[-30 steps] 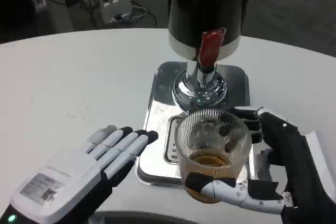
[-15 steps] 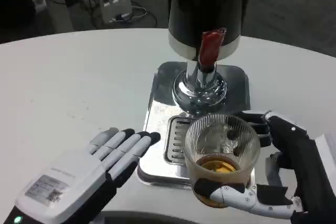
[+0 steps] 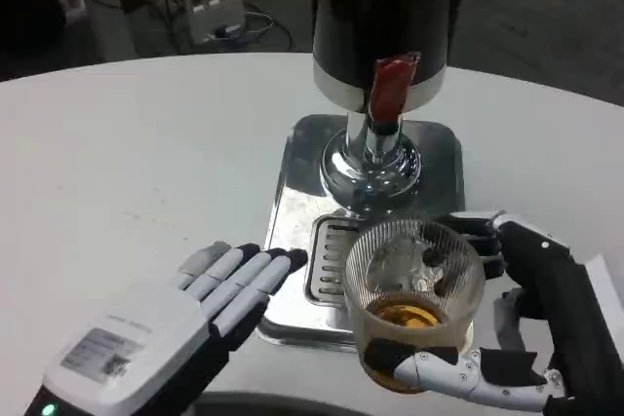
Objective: Grasp the cup under the faucet to collect the drink, then remove the cup.
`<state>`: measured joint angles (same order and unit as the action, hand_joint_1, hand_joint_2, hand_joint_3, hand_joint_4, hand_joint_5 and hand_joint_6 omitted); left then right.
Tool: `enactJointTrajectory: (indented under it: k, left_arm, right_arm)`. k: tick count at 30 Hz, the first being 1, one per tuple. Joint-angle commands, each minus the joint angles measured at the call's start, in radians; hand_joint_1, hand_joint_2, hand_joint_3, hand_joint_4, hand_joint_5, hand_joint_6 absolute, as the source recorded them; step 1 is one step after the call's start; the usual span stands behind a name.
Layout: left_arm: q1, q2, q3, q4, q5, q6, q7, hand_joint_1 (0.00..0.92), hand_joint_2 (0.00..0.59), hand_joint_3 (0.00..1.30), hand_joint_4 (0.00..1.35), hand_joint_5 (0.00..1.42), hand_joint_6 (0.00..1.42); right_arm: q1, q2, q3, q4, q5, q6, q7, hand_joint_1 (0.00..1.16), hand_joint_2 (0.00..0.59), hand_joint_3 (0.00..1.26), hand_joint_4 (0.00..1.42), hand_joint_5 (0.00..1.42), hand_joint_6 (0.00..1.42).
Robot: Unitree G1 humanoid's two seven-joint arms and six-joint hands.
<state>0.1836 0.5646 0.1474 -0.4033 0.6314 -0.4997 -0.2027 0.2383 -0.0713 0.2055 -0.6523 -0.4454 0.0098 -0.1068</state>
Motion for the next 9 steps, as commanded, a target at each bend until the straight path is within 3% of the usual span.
enactJointTrajectory:
  k: [1,9]
  left_arm:
    - [-0.003,0.003,0.002,-0.002,-0.017,0.013,0.006,0.044,0.046,0.00,0.00,0.00,0.00]
    - [0.008,0.005,0.002,0.004,-0.027,0.011,0.015,0.054,0.053,0.00,0.00,0.00,0.00]
  right_arm:
    - [-0.028,0.014,0.008,0.007,0.009,-0.037,0.000,0.93,0.043,0.94,1.04,1.22,1.42]
    - [-0.057,0.009,-0.009,0.016,0.010,-0.030,0.016,0.93,0.043,0.94,1.04,1.23,1.42]
